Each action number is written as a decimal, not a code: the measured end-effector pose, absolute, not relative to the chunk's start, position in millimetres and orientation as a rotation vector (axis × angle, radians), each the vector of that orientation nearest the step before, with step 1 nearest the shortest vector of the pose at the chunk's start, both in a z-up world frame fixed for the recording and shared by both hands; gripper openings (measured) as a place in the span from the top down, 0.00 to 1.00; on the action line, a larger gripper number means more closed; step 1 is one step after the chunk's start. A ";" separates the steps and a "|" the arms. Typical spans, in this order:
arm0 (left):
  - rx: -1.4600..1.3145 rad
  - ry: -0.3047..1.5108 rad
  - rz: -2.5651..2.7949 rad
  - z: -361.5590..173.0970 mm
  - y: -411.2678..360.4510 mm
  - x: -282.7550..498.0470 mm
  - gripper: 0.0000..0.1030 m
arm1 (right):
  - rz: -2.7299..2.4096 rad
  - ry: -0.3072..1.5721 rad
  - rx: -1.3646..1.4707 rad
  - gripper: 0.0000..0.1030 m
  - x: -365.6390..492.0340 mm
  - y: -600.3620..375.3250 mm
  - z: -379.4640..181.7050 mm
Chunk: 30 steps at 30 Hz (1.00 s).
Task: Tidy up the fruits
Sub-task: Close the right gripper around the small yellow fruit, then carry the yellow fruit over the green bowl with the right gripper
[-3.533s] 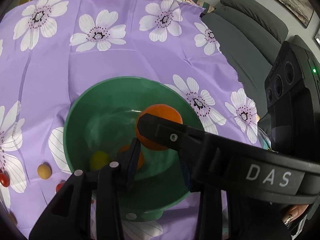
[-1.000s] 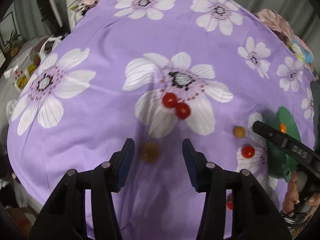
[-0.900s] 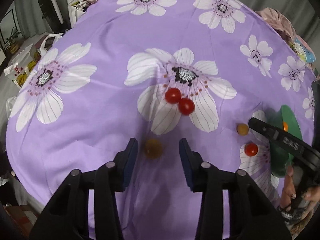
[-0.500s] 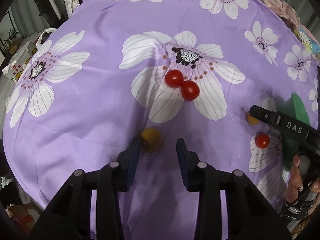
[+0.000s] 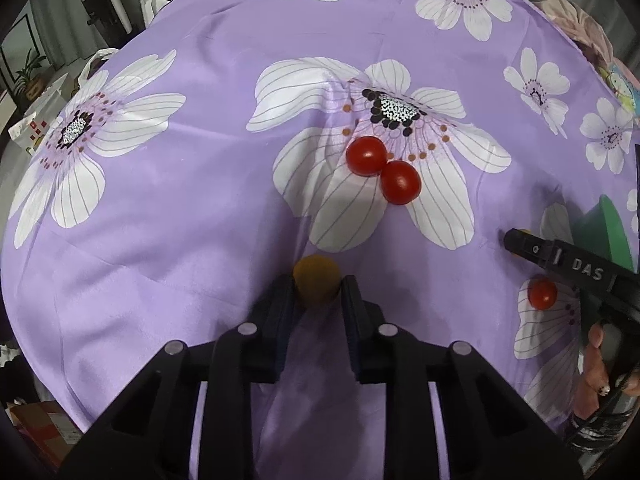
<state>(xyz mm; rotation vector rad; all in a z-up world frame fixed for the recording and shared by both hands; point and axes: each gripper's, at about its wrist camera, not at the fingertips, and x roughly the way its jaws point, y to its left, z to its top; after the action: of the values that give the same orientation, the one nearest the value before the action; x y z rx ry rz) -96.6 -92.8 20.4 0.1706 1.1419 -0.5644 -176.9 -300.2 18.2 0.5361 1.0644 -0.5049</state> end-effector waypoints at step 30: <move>0.187 0.797 -0.857 128.1 -132.1 -181.3 0.77 | -0.567 0.678 0.559 0.72 -281.4 -307.6 130.7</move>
<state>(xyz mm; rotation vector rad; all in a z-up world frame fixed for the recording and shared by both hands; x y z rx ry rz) -181.3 -132.1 128.1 0.1870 0.7967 -0.8571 -281.4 -307.6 130.7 0.5591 0.6776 -0.5668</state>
